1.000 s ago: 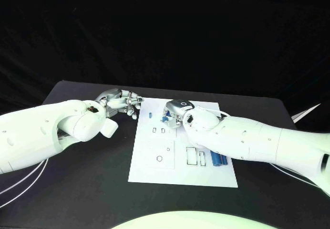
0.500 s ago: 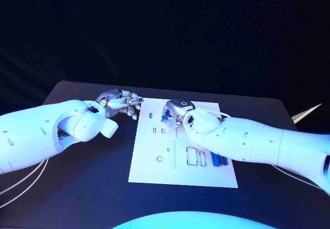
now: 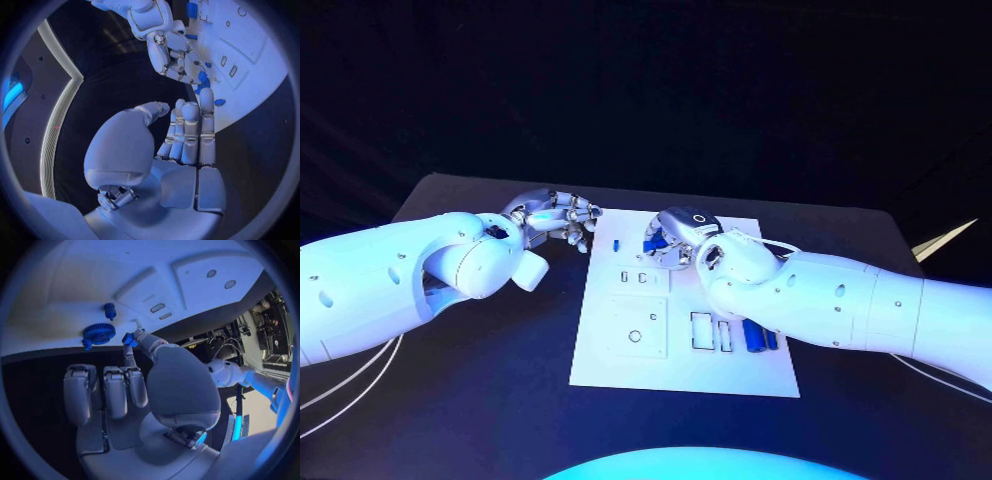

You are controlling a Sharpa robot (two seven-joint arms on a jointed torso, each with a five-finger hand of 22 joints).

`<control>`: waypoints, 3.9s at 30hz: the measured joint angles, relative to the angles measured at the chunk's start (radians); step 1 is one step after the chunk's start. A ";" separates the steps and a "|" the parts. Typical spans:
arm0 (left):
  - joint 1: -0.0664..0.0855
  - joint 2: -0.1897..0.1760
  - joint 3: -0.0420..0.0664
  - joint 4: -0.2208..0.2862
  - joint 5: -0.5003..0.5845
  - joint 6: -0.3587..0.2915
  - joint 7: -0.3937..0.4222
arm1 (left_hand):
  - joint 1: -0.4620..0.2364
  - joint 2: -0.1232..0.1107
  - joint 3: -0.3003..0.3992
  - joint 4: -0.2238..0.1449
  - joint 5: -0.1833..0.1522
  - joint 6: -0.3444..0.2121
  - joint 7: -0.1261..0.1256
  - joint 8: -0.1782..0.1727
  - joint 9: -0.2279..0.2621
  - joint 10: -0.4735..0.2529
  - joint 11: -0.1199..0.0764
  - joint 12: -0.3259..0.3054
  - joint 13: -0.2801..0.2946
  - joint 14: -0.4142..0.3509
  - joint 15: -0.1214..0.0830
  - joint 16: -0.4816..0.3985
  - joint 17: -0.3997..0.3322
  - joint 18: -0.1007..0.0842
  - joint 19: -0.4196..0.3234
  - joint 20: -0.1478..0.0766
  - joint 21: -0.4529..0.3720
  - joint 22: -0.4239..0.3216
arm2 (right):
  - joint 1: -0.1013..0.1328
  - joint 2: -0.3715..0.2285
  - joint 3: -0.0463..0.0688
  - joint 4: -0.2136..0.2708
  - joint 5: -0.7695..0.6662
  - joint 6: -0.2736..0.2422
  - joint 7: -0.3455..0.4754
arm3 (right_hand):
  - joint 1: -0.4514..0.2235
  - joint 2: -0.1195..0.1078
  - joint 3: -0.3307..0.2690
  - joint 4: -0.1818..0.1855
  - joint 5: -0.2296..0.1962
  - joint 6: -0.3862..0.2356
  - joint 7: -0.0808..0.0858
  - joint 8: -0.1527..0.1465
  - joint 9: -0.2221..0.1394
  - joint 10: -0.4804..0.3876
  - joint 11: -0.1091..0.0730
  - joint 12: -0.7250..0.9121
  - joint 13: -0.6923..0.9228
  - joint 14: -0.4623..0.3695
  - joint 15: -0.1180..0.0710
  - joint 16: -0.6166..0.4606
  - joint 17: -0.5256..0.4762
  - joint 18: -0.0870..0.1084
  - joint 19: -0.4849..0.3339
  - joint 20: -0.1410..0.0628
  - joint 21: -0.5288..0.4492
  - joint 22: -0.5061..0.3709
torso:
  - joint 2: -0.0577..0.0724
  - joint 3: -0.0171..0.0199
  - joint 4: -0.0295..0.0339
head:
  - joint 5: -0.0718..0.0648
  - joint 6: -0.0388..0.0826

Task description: Assemble the parts on the task board

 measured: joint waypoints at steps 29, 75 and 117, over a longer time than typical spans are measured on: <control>-0.133 0.031 -0.007 0.031 0.348 0.068 0.119 | -0.307 0.116 -0.187 0.172 -0.193 0.059 -0.012 -0.087 -0.169 0.081 -0.013 0.163 0.012 0.254 -0.010 0.310 0.410 -0.040 0.206 -0.015 0.228 0.281 | -0.003 -0.256 0.014 0.320 0.425 -0.214 0.322 | -0.025 -0.001 0.003 0.003 0.000 0.008 0.000 0.014 0.008 0.000 0.000 0.000 0.000 0.000 0.000 0.000 0.000 -0.002 0.000 0.000 0.000 0.000 | -0.045 0.0401 -0.0231 | 0.042 0.022; -0.184 0.128 -0.003 0.001 0.491 0.250 0.146 | -0.528 0.266 -0.252 0.168 -0.219 0.201 -0.036 -0.105 -0.218 0.276 -0.043 0.357 0.346 0.300 -0.029 0.425 0.492 -0.095 0.320 -0.034 0.475 0.595 | -0.031 -0.249 0.014 0.353 0.479 -0.240 0.371 | -0.025 -0.001 0.003 0.003 -0.009 0.008 0.000 0.014 0.008 0.000 0.000 0.000 0.000 0.000 0.000 0.000 0.000 -0.008 0.000 0.000 0.000 0.000 | -0.046 0.0436 -0.0282 | 0.043 0.028; -0.184 0.109 -0.002 -0.009 0.487 0.240 0.144 | -0.529 0.267 -0.252 0.168 -0.219 0.229 -0.046 -0.097 -0.201 0.299 -0.048 0.357 0.360 0.300 -0.030 0.425 0.492 -0.095 0.353 -0.036 0.475 0.614 | -0.032 -0.254 0.014 0.348 0.481 -0.240 0.374 | -0.025 -0.001 0.003 0.003 -0.009 0.008 0.000 0.014 0.008 0.000 0.000 0.000 0.000 0.000 0.000 0.000 0.000 -0.008 0.000 0.000 0.000 0.000 | -0.043 0.0424 -0.0281 | 0.040 0.023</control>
